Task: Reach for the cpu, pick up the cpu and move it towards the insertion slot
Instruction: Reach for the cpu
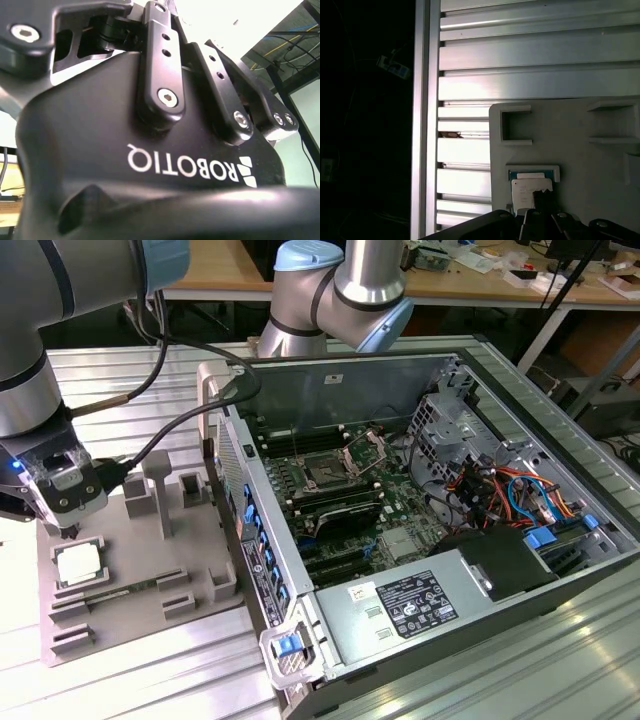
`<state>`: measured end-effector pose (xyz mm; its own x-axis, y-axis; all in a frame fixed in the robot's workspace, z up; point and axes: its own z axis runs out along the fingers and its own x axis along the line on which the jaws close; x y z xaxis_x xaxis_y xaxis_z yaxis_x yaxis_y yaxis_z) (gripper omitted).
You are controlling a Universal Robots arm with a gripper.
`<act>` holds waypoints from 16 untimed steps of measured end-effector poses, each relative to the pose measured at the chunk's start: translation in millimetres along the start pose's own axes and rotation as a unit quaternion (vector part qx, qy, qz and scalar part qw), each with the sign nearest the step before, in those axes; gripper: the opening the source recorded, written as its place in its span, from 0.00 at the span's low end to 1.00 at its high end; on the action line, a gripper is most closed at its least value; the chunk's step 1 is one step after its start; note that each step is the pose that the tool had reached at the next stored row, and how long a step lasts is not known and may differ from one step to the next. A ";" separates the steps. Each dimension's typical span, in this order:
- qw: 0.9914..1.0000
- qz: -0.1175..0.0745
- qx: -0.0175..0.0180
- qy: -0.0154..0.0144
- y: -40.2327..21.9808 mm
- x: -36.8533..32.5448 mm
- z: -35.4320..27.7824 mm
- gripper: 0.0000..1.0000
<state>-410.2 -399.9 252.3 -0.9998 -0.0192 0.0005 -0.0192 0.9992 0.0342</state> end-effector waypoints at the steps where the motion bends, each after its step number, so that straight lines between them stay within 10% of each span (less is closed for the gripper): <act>1: 1.000 0.000 0.000 0.000 0.2 -0.1 0.2 0.11; 16: 1.000 0.000 0.000 0.000 0.2 -0.6 6.3 0.11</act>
<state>-409.7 -399.5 246.0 -0.9998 -0.0191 0.0007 -0.0191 0.9993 0.0334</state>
